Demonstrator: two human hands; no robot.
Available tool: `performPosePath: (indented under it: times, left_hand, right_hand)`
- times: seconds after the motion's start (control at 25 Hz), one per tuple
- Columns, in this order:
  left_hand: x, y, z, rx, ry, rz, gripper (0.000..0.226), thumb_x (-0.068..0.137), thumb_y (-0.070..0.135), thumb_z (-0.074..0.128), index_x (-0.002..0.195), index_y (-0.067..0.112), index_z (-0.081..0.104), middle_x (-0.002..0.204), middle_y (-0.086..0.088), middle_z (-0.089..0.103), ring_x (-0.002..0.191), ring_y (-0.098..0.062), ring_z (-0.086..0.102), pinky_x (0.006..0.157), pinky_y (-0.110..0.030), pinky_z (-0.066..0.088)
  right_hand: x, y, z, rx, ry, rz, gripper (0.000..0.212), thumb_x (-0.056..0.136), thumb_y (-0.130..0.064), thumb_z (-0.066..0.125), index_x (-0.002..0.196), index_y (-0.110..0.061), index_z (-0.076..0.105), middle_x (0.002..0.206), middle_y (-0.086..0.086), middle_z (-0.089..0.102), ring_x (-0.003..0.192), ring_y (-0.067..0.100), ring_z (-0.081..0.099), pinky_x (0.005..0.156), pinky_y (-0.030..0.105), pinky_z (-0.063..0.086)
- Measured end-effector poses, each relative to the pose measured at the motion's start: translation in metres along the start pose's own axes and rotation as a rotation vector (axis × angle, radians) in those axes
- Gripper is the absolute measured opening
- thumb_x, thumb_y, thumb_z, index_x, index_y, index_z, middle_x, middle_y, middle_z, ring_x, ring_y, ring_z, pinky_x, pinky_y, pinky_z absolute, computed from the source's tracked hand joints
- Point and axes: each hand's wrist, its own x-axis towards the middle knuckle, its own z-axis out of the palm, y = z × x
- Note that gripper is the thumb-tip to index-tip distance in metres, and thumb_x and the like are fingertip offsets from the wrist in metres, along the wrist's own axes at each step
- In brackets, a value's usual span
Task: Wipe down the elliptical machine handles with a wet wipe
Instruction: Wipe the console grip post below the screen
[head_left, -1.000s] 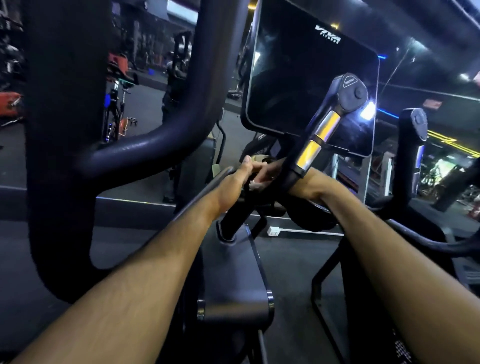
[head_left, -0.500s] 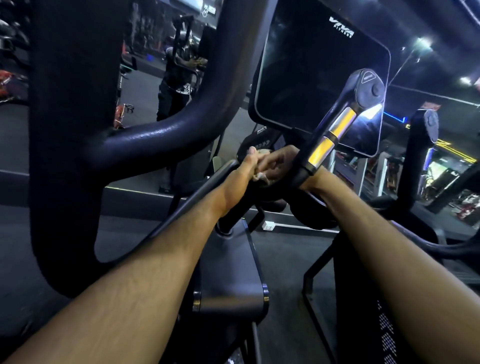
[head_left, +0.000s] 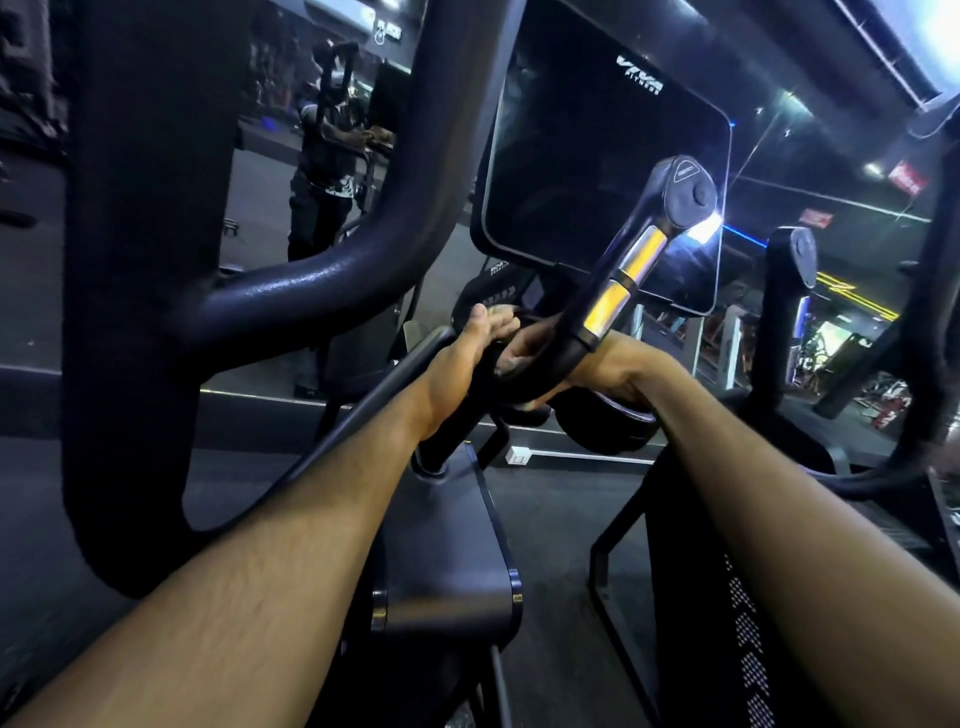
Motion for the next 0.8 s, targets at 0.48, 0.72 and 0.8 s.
performPosePath:
  times: [0.48,0.72,0.8]
  left_hand:
    - [0.001,-0.002,0.000,-0.048,0.043,0.022,0.065,0.114,0.048,0.011,0.147,0.010,0.053,0.138,0.000,0.067,0.120,0.001,0.065,0.094,-0.014,0.053]
    - [0.004,-0.006,-0.003,-0.046,0.036,0.051,0.068,0.113,0.052,0.012,0.151,0.011,0.051,0.147,-0.003,0.062,0.138,-0.010,0.055,0.118,-0.032,0.042]
    - [0.005,-0.007,-0.003,-0.001,0.070,0.023,0.067,0.112,0.051,0.010,0.158,0.013,0.042,0.158,-0.001,0.050,0.145,-0.008,0.045,0.122,-0.031,0.036]
  right_hand:
    - [0.015,-0.011,0.011,-0.183,0.109,-0.163,0.016,0.092,0.008,0.060,0.094,-0.007,0.067,0.069,-0.023,0.062,0.064,-0.020,0.058,0.065,0.001,0.042]
    - [0.023,0.019,0.018,-0.112,0.188,-0.197,0.010,0.089,-0.005,0.066,0.095,-0.010,0.073,0.105,0.002,0.071,0.098,0.013,0.068,0.089,0.033,0.054]
    - [0.009,0.012,0.010,0.045,0.123,-0.038,0.022,0.087,0.004,0.069,0.106,-0.007,0.073,0.100,-0.002,0.073,0.090,0.007,0.070,0.081,0.025,0.055]
